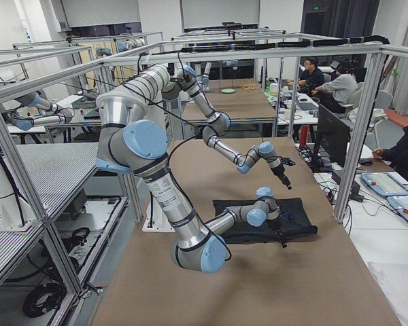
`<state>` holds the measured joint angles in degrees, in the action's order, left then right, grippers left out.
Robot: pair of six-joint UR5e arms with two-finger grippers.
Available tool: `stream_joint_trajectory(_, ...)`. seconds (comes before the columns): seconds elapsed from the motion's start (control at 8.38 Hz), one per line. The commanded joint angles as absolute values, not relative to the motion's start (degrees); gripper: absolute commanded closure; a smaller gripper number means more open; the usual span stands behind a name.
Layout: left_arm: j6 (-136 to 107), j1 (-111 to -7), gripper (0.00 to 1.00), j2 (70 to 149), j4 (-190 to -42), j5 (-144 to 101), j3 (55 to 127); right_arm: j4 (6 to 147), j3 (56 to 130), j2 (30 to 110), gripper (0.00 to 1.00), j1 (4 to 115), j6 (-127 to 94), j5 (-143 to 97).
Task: Fold clothes
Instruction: 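Raise the right gripper off the shirt toward the far edge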
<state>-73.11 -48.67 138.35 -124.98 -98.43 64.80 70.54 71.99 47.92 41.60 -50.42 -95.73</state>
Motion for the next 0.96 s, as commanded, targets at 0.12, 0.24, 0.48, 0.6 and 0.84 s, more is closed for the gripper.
stream_joint_trajectory(0.12, -73.8, -47.7, 0.0, 138.8, -125.1, -96.9, 65.0, 65.3, 72.9, 52.7, 0.06, 43.1, -50.0, -98.1)
stream_joint_trajectory(0.24, -73.8, -47.7, 0.0, 138.6, -125.2, -96.9, 65.0, 65.7, 73.9, 52.6, 0.06, 45.5, -50.1, -103.5)
stream_joint_trajectory(0.48, -73.8, -47.8, 0.0, 138.4, -125.4, -96.9, 65.0, 68.8, 77.0, 52.1, 0.06, 49.1, -50.4, -112.3)
stream_joint_trajectory(0.6, -73.8, -47.8, 0.0, 138.4, -125.4, -96.9, 65.0, 70.1, 79.9, 52.1, 0.06, 50.0, -51.1, -114.7)
stream_joint_trajectory(0.84, -73.8, -47.8, 0.0, 138.3, -125.4, -96.9, 65.0, 69.3, 85.7, 52.6, 0.06, 49.1, -63.7, -115.7)
